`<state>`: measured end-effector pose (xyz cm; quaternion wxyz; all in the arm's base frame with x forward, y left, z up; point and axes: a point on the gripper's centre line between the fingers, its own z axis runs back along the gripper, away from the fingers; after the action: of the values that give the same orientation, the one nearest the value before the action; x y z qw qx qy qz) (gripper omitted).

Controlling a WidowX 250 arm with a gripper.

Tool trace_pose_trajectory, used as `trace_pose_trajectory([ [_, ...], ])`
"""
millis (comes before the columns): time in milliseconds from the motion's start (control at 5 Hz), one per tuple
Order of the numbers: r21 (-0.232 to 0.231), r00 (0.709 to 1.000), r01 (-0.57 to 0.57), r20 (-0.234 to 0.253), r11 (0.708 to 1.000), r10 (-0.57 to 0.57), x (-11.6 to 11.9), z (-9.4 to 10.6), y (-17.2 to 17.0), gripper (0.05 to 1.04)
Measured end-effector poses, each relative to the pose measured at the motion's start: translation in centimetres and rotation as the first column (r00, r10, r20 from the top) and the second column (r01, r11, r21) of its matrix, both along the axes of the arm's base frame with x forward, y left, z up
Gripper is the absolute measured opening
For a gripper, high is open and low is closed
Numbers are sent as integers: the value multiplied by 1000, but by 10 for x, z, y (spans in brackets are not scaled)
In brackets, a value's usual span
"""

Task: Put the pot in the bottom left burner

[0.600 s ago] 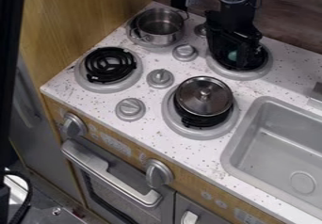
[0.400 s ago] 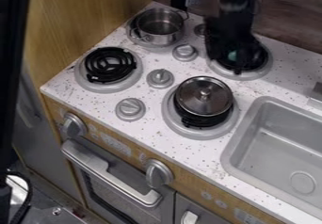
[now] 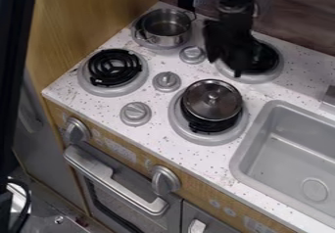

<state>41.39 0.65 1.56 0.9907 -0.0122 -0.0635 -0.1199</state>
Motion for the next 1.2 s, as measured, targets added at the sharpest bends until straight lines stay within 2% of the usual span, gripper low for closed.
trace_pose_trajectory([
  [200,45,999,3,54,999,-6,8,4,30,997],
  [400,90,993,-46,113,995,36,16,10,67,997],
  [600,93,987,-68,152,993,54,26,-5,89,997],
  [800,125,981,-71,188,990,46,41,-6,102,997],
  [1200,139,980,-96,184,986,70,67,-26,125,997],
])
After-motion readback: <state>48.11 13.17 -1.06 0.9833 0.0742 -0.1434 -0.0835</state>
